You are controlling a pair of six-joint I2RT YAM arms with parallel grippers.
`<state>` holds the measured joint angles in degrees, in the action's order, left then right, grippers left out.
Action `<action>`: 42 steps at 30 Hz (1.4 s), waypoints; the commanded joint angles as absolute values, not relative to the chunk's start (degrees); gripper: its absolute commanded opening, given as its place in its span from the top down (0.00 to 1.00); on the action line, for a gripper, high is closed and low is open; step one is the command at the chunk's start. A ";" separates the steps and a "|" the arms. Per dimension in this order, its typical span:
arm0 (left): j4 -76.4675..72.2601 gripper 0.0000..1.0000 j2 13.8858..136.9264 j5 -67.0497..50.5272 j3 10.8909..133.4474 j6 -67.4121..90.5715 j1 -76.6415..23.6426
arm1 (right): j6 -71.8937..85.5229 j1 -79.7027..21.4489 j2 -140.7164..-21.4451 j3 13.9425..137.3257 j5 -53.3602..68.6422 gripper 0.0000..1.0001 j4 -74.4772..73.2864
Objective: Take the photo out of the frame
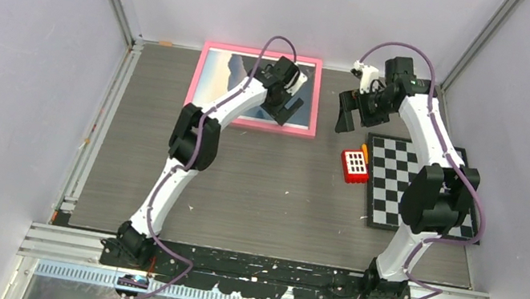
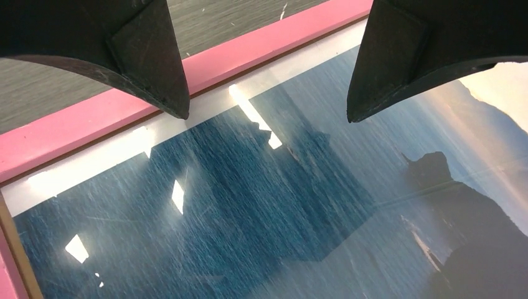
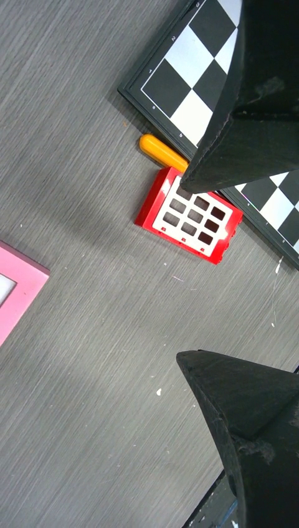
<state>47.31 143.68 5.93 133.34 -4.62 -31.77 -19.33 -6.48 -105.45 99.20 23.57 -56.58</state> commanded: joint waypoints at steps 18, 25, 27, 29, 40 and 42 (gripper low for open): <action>58.71 0.00 117.47 -10.93 92.11 -26.65 -32.87 | -17.87 -5.71 -106.51 102.21 28.74 0.00 -55.15; 64.58 0.00 109.49 -16.94 84.22 -33.52 -30.85 | -16.90 -5.78 -108.57 103.94 30.11 0.00 -56.25; 65.07 0.00 106.86 -16.88 81.82 -35.47 -29.60 | -16.17 -5.80 -109.52 104.84 30.51 0.00 -56.27; 65.43 0.00 104.16 -19.70 81.39 -34.18 -26.44 | -14.91 -5.91 -110.56 105.87 30.82 0.00 -55.96; 48.48 0.00 84.34 -31.85 68.08 1.22 3.66 | -8.01 -12.70 -125.17 121.78 24.54 0.00 -52.20; 46.28 0.00 81.90 -30.63 64.56 5.60 6.53 | -7.26 -13.88 -128.82 126.53 23.15 0.00 -50.76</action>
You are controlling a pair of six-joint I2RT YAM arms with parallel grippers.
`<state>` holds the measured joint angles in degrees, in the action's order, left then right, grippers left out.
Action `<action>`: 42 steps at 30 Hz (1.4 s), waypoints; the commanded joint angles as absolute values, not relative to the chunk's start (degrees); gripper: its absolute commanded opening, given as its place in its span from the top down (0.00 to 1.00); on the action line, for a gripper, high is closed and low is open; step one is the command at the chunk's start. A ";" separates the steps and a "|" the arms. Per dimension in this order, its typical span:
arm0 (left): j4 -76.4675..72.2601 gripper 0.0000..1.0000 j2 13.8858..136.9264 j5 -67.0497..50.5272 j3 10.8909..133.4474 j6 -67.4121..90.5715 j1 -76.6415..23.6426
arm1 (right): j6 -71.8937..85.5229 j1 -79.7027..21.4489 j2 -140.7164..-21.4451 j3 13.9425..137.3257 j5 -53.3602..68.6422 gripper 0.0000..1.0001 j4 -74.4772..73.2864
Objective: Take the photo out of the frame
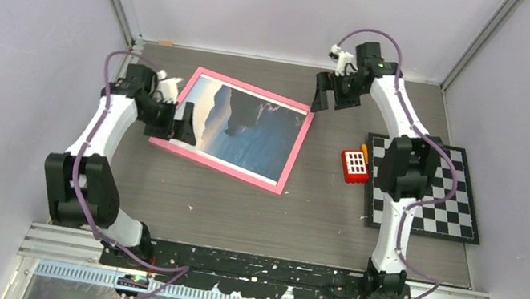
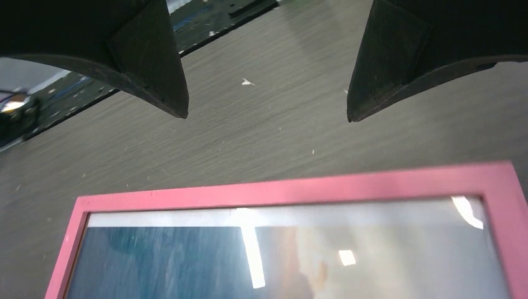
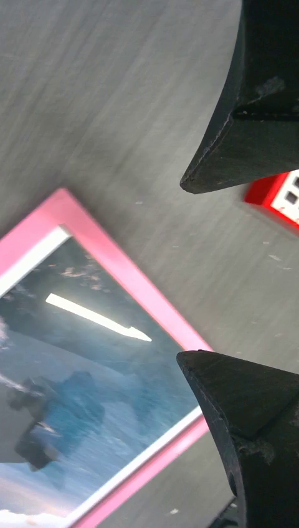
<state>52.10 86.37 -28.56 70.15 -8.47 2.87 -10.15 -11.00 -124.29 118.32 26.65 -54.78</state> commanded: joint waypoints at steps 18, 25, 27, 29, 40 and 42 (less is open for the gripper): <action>34.94 0.00 69.42 -27.68 45.87 21.29 9.40 | -3.80 -17.37 -147.15 137.32 22.11 0.00 -38.48; 30.24 0.00 76.48 -29.27 45.46 26.29 11.28 | -3.85 -17.33 -146.73 133.22 27.49 0.00 -44.75; 29.01 0.00 78.50 -29.74 45.86 27.06 11.29 | -4.08 -17.36 -145.54 131.26 29.79 0.00 -46.96; 27.92 0.00 80.60 -29.76 46.41 27.53 11.29 | -4.69 -17.32 -143.44 127.79 30.98 0.00 -48.25; 24.96 0.00 93.43 -30.23 54.56 26.47 11.36 | -5.80 -16.82 -131.05 107.47 36.78 0.03 -50.65; 24.77 0.00 95.83 -31.52 57.38 26.41 11.34 | -5.64 -16.87 -128.22 102.65 37.93 0.03 -50.53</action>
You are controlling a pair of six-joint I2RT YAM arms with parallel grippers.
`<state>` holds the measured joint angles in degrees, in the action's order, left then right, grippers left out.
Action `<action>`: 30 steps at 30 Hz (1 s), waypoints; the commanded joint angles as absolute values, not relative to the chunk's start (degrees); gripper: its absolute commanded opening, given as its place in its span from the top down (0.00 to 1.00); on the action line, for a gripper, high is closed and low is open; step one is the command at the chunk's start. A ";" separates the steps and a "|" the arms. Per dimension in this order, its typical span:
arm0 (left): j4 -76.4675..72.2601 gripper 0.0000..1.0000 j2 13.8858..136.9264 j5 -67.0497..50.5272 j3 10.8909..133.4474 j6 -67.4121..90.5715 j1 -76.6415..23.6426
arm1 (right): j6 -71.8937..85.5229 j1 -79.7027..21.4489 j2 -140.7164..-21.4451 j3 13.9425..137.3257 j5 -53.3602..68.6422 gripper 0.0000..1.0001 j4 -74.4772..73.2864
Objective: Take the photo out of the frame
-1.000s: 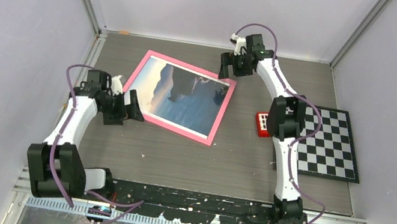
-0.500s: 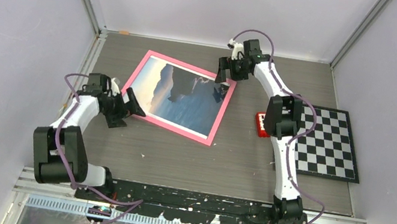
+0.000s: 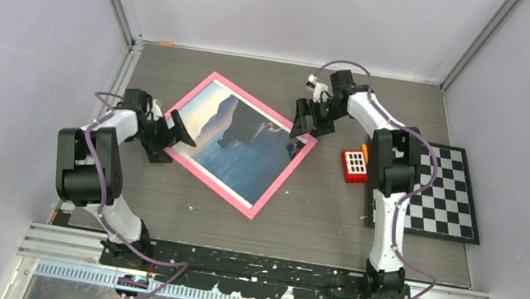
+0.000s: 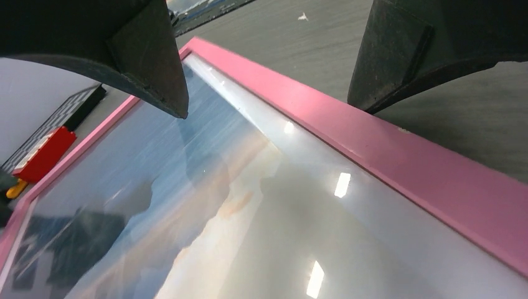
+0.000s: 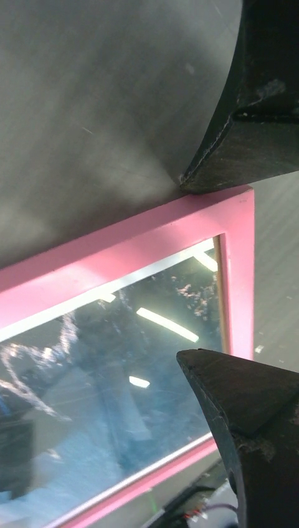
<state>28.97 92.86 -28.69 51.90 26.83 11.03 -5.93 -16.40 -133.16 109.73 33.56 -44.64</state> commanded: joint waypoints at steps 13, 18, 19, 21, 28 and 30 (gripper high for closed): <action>26.61 0.00 108.72 -33.75 69.81 19.79 5.23 | -5.18 -20.00 -117.07 81.12 42.17 0.04 -49.05; 29.10 0.00 113.20 -33.55 75.92 15.48 2.62 | -5.60 -22.84 -114.51 77.54 42.15 0.04 -48.98; 29.84 0.00 114.18 -33.45 77.26 14.76 2.01 | -5.70 -23.45 -114.16 77.14 41.97 0.04 -48.98; 31.17 0.00 115.96 -33.30 79.85 12.95 0.74 | -5.87 -24.89 -113.33 76.25 41.59 0.04 -48.77; 32.87 0.00 121.25 -33.77 86.28 11.08 0.51 | -4.12 -26.64 -111.99 75.28 41.10 0.04 -46.81; 33.83 0.00 121.55 -33.35 88.00 9.77 0.52 | -3.88 -26.79 -111.90 75.97 41.00 0.04 -46.59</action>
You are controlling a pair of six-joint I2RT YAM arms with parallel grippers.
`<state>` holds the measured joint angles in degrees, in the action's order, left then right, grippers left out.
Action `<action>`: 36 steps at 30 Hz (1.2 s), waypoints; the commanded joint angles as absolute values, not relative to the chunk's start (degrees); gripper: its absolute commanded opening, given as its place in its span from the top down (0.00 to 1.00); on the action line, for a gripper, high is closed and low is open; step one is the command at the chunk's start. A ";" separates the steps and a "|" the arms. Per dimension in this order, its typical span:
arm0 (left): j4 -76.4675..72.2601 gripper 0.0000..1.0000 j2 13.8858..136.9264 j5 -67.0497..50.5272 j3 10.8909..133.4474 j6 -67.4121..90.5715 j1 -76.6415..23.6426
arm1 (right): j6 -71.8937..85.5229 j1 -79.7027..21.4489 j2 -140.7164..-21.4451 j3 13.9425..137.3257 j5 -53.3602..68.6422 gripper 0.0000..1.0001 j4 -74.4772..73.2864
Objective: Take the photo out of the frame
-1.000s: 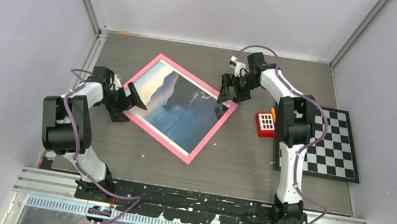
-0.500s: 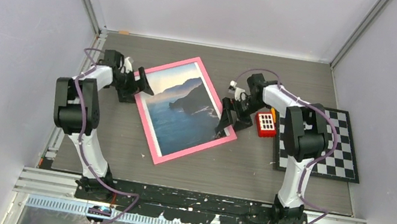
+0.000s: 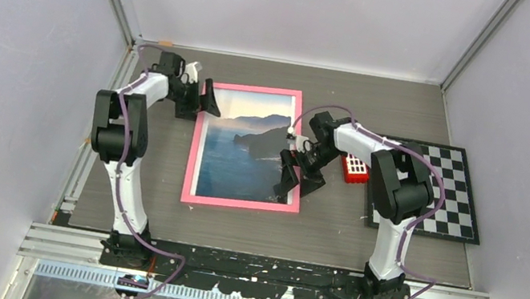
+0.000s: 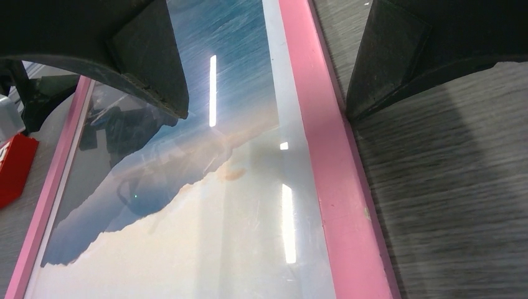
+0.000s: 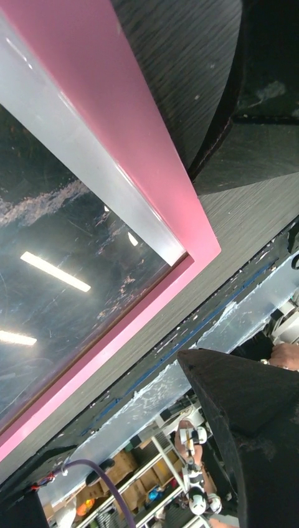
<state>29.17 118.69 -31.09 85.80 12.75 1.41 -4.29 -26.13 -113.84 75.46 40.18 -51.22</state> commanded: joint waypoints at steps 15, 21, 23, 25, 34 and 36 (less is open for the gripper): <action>43.31 0.00 108.48 -30.64 90.81 -6.10 0.49 | -0.54 -28.56 -108.05 75.83 40.17 0.03 -44.19; 47.04 0.00 90.24 -26.23 76.05 -21.71 -8.85 | 8.84 -25.77 -99.24 70.97 37.68 0.01 -37.10; 46.03 0.00 85.08 -22.89 70.07 -24.54 -15.06 | 12.95 -24.69 -97.20 69.20 36.70 0.01 -33.65; 43.42 0.00 81.59 -17.88 64.97 -25.82 -23.36 | 16.29 -23.71 -96.68 68.74 36.06 0.01 -31.74; 38.13 0.05 84.13 -2.23 59.67 -26.95 -49.57 | 24.90 -17.36 -98.26 69.43 33.94 0.01 -27.84; 37.80 0.09 86.41 -0.56 60.17 -26.89 -52.14 | 25.19 -16.69 -98.26 69.30 33.76 0.01 -27.69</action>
